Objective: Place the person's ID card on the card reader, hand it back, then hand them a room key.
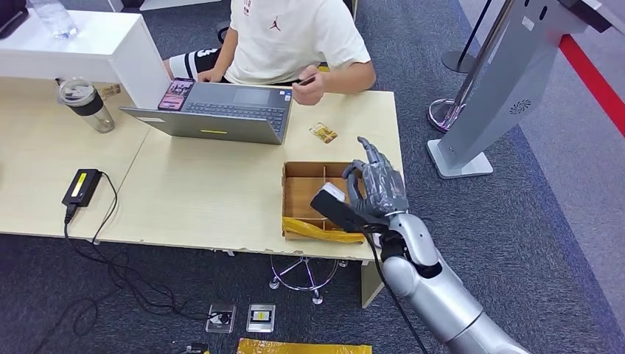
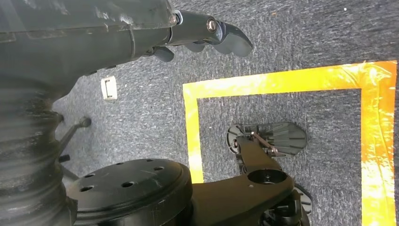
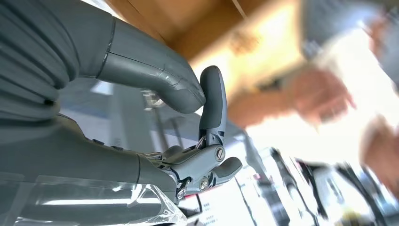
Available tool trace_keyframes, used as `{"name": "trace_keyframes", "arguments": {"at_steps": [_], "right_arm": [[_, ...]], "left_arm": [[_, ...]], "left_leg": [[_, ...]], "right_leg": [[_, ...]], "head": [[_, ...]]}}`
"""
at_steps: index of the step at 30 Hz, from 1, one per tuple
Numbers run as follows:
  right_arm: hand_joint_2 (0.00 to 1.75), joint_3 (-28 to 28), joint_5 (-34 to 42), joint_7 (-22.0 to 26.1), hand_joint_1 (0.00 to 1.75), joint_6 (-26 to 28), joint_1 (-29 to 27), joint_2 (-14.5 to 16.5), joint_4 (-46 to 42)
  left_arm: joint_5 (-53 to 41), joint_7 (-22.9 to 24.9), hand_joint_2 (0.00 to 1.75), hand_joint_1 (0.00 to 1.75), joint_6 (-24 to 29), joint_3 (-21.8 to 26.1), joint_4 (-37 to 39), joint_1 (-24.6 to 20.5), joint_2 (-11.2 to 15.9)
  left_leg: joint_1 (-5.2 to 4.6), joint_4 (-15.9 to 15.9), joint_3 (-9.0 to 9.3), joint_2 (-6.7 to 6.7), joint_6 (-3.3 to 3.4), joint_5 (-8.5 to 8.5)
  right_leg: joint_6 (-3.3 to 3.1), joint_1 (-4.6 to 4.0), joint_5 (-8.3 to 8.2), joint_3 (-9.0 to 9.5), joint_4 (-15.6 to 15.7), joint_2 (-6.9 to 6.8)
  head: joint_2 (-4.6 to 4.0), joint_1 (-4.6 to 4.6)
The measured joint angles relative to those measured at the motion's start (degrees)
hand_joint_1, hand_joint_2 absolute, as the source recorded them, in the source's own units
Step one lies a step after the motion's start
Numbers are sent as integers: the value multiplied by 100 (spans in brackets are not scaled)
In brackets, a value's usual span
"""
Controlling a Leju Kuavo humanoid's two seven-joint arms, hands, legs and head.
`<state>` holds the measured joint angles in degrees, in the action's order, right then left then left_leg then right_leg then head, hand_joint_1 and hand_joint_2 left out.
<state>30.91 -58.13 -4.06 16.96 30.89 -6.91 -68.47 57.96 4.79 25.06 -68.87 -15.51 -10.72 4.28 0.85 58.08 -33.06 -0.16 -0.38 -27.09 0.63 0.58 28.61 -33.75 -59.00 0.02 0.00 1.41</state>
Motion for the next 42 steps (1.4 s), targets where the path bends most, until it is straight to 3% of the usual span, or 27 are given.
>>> {"name": "trace_keyframes", "arguments": {"at_steps": [6, 10, 12, 16, 17, 25, 35, 42], "right_arm": [[175, -422, 966, 732, 175, 651, 474, -32, -154], [175, -533, 1361, 1029, 175, 818, 861, 119, -175], [175, -541, 1405, 1108, 167, 864, 1032, 225, -147], [175, -512, 1359, 1117, 7, 938, 1208, 451, -8], [175, -507, 1323, 1070, 0, 931, 1223, 504, 24], [175, -393, 747, 380, 0, 450, 826, 766, -76], [175, -211, 717, 215, 0, -253, 530, 763, -389], [175, 91, 726, 183, 0, -784, 476, 826, -510]], "left_arm": [[-84, -46, 175, 0, -146, -3, 25, 2, 22], [-124, -46, 175, 0, -185, -7, 31, -6, 27], [-153, -46, 175, 0, -209, -8, 32, -16, 27], [-212, -60, 175, 0, -237, -11, 32, -24, 28], [-223, -75, 175, 0, -228, -11, 32, -26, 28], [-258, -158, 175, 0, -202, -13, 36, -21, 27], [-210, -131, 175, 0, -273, -13, 38, -15, 28], [-120, 179, 175, 0, -439, -13, 38, -15, 77]], "left_leg": [[0, 0, -1, -1, 0, 1], [1, 0, -1, 0, 0, 1], [2, 0, -1, -1, 0, 1], [3, 0, -2, -3, -1, 1], [3, 0, -2, -3, -1, 1], [1, 0, -2, -4, 0, 0], [2, 0, -1, -3, -1, 1], [2, 0, -1, -3, -1, 1]], "right_leg": [[0, 1, -1, 5, -2, -2], [0, -1, 0, 2, -3, -1], [-1, -3, 0, 2, -4, -3], [-1, -3, 1, 2, -4, -3], [-1, -3, 1, 2, -4, -3], [-1, -2, 1, 2, -2, -4], [-1, -3, 1, 2, -2, -4], [-1, -3, 1, 2, -3, -3]], "head": [[0, 2], [0, 0], [0, 0], [0, 1], [0, 1], [0, 1], [0, 1], [0, 1]]}}
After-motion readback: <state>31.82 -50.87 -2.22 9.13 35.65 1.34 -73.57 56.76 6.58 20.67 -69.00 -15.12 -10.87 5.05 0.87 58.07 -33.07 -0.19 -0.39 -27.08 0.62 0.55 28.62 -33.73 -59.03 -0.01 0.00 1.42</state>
